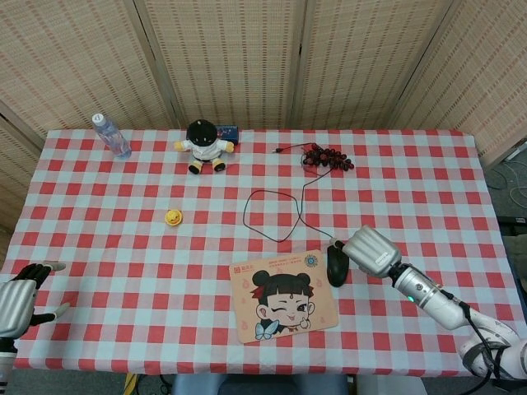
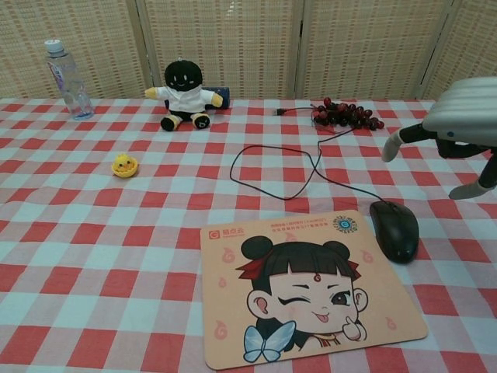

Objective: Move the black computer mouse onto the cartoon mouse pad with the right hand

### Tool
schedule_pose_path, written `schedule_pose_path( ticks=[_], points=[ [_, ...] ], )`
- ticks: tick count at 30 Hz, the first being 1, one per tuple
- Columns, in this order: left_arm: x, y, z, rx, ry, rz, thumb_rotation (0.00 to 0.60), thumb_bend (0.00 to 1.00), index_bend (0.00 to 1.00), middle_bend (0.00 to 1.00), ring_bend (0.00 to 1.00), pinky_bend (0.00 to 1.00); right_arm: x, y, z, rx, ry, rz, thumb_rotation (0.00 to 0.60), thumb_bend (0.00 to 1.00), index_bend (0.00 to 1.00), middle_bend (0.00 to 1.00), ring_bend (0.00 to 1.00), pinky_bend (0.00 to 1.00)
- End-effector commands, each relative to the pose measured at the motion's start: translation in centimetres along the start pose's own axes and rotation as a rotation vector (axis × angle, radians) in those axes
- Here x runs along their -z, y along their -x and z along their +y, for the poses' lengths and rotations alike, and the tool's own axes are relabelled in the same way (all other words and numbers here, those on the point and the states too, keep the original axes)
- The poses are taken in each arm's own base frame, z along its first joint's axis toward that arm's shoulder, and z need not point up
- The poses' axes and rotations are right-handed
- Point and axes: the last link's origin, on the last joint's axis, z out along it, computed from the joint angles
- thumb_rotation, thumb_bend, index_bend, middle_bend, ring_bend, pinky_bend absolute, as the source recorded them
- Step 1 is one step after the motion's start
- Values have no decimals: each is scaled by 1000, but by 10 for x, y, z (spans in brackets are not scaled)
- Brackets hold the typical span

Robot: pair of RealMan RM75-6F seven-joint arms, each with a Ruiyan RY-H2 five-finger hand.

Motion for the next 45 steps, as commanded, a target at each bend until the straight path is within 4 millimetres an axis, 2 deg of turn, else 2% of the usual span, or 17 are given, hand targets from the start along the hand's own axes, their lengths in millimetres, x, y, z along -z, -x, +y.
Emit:
schedule_pose_path(
  ticks=[1, 18, 45],
  points=[
    [0, 1, 0, -1, 1, -3, 600, 105, 361, 313, 260, 508, -3, 9, -2, 20, -25, 14, 600, 0, 255, 1000, 981, 1000],
    [-2, 1, -3, 15, -7, -14, 600, 106, 361, 314, 261, 509, -17, 43, -16, 51, -72, -14, 600, 0, 258, 1000, 981, 1000],
    [-1, -1, -2, 51, 7, -43, 600, 105, 366, 317, 263, 509, -34, 58, -26, 120, -73, -67, 600, 28, 283, 1000, 981, 1000]
  ],
)
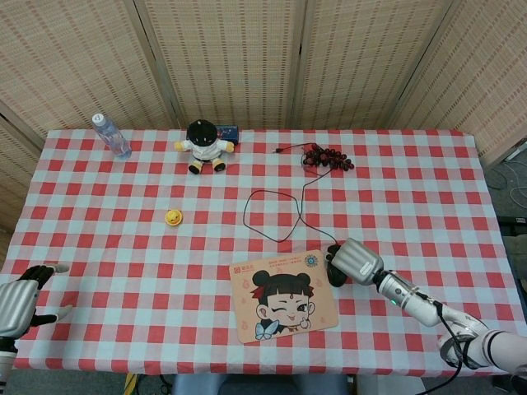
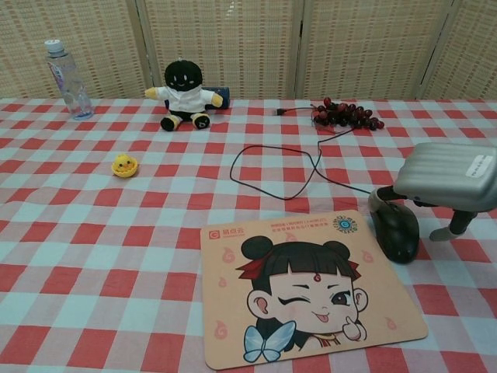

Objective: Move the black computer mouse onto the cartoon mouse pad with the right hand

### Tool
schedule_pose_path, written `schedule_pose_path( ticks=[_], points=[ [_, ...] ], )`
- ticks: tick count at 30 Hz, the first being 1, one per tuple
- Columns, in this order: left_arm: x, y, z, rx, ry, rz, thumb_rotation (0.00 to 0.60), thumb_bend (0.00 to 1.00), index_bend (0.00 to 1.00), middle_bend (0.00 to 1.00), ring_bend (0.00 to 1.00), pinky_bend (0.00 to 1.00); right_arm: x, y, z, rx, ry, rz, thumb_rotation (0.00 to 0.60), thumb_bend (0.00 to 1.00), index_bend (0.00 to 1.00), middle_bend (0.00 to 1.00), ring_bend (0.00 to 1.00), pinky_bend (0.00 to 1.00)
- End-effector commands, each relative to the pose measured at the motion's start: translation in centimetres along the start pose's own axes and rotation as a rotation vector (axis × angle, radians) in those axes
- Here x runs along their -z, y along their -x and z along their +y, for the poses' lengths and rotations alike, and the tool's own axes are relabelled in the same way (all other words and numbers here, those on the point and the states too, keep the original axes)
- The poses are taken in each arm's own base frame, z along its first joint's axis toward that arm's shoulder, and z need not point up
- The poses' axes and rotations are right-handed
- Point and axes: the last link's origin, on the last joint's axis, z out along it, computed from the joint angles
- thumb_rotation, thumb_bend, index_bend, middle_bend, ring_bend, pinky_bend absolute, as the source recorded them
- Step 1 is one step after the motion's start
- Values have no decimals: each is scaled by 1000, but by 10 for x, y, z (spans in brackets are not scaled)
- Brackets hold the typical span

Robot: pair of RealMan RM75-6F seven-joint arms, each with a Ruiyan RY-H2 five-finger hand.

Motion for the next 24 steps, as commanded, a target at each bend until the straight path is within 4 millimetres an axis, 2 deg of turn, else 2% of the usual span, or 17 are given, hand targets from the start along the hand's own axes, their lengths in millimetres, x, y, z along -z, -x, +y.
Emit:
schedule_pose_path(
  ticks=[1, 21, 24],
  points=[
    [0, 0, 0, 1, -1, 0, 600, 106, 366, 317, 263, 509, -1, 0, 0, 1, 1, -1, 600, 33, 286, 1000, 981, 1000],
    [0, -1, 0, 3, -1, -3, 600, 105, 366, 317, 263, 509, -10, -2, -4, -3, 6, -3, 600, 49, 300, 1000, 981, 1000],
    [0, -1, 0, 3, -1, -3, 600, 105, 366, 317, 263, 509, -11, -2, -4, 0, 7, -11, 600, 50, 328, 1000, 981, 1000]
  ],
)
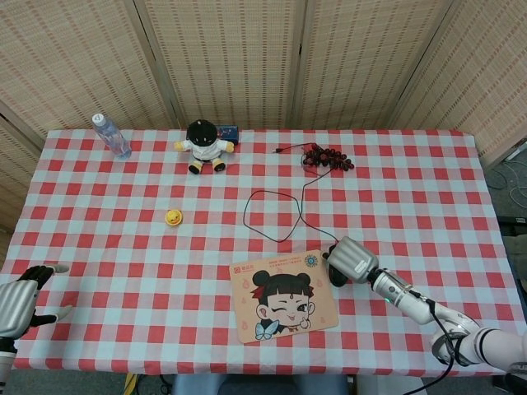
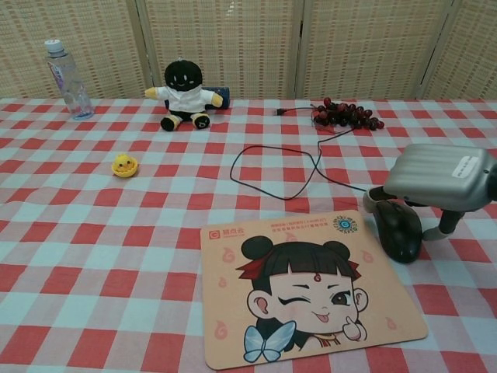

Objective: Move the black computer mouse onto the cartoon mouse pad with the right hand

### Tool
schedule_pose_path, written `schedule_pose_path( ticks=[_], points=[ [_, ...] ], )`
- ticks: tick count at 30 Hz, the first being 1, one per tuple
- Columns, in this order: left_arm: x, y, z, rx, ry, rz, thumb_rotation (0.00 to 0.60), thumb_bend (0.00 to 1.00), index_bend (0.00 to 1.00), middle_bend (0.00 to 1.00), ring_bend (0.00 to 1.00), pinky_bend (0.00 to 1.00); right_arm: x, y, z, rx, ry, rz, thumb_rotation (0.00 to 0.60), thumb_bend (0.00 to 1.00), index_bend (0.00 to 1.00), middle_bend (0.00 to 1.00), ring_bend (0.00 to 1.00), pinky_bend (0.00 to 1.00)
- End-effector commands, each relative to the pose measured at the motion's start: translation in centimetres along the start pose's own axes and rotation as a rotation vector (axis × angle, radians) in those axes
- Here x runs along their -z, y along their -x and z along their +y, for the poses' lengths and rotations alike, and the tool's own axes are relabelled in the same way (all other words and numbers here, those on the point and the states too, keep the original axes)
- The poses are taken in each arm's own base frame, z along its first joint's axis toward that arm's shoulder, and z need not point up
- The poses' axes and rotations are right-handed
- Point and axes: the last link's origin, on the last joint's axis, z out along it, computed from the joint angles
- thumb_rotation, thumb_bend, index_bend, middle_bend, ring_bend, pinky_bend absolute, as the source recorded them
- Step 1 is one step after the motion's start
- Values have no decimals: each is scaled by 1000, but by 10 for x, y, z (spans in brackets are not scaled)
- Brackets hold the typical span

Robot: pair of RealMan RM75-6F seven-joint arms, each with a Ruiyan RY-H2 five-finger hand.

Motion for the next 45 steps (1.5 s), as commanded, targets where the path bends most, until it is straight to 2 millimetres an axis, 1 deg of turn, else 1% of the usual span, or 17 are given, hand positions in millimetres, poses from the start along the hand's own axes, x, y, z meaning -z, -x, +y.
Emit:
schedule_pose_path(
  ticks=[1, 5, 8, 16, 22, 27, 32, 38, 45],
  points=[
    [0, 0, 0, 0, 0, 1, 600, 105, 366, 317, 263, 509, -1, 0, 0, 2, 1, -6, 600, 53, 355, 1000, 981, 1000],
    [0, 0, 0, 0, 0, 1, 600, 105, 366, 317, 263, 509, -1, 0, -1, 2, 2, -11, 600, 79, 448, 1000, 981, 1000],
    [0, 0, 0, 0, -1, -1, 600, 105, 366, 317, 263, 509, -1, 0, -2, -1, 3, -11, 600, 98, 483, 1000, 981, 1000],
    [0, 0, -1, 0, -3, -2, 600, 106, 366, 317, 263, 509, 5, -11, 1, -4, 9, 20, 600, 115, 503, 1000, 981, 1000],
    [-1, 0, -2, 1, -11, 0, 600, 105, 366, 317, 263, 509, 10, -31, -2, 12, -6, 79, 600, 115, 503, 1000, 981, 1000],
    [-2, -2, -5, 1, -23, 10, 600, 105, 366, 317, 263, 509, 12, -53, -14, 54, -51, 142, 600, 115, 503, 1000, 981, 1000],
    [-2, -5, -9, 3, -36, 23, 600, 105, 366, 317, 263, 509, 10, -66, -32, 98, -116, 183, 600, 115, 503, 1000, 981, 1000],
    [-2, -7, -13, 5, -52, 35, 600, 105, 366, 317, 263, 509, 7, -66, -46, 132, -178, 204, 600, 112, 503, 1000, 981, 1000],
    [-4, -8, -17, 9, -77, 34, 600, 106, 366, 317, 263, 509, -4, -63, -58, 150, -233, 221, 600, 107, 503, 1000, 981, 1000]
  ],
)
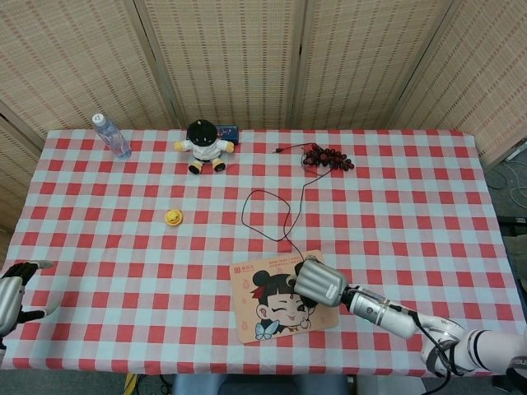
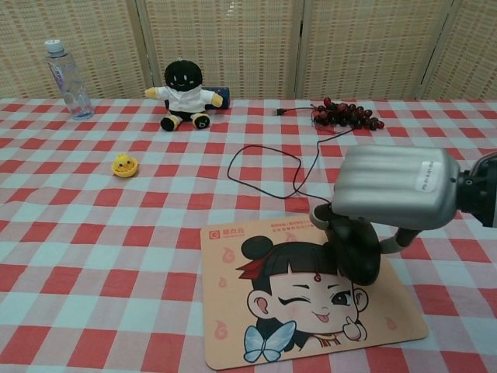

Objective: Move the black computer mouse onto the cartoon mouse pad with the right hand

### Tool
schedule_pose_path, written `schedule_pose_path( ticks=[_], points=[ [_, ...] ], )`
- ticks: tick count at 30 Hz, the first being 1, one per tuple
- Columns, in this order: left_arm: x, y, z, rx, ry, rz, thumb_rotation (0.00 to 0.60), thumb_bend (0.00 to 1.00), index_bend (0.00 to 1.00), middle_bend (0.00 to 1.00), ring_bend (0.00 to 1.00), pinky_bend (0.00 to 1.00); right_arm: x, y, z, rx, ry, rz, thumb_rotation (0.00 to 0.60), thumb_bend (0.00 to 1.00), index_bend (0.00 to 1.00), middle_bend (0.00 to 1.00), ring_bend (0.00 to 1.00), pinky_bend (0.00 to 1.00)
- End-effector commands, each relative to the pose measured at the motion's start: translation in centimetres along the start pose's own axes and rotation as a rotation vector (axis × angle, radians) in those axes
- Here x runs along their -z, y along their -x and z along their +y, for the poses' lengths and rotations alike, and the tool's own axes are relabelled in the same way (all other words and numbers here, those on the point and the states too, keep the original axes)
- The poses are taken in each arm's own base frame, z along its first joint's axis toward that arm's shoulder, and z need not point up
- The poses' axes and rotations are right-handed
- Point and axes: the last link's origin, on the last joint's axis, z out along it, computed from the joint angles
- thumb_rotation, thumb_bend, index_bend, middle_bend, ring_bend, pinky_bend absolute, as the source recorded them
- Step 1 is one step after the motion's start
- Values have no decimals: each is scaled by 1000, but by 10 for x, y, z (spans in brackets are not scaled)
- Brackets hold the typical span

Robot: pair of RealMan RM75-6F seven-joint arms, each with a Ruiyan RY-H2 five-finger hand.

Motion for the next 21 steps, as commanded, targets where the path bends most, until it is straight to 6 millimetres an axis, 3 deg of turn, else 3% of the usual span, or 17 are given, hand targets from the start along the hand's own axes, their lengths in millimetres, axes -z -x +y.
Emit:
schedule_pose_path(
  ticks=[1, 17, 21],
  points=[
    [-1, 0, -2, 0, -10, 0, 600, 105, 366, 317, 263, 509, -6, 1, -4, 1, -23, 10, 600, 107, 503, 1000, 981, 1000],
    [-5, -7, -17, 17, -70, 16, 600, 105, 369, 317, 263, 509, -30, -1, -16, 15, -79, 64, 600, 98, 503, 1000, 981, 1000],
    [-5, -9, -20, 16, -83, 24, 600, 105, 370, 317, 263, 509, -33, -3, -17, 21, -82, 70, 600, 81, 461, 1000, 981, 1000]
  ],
)
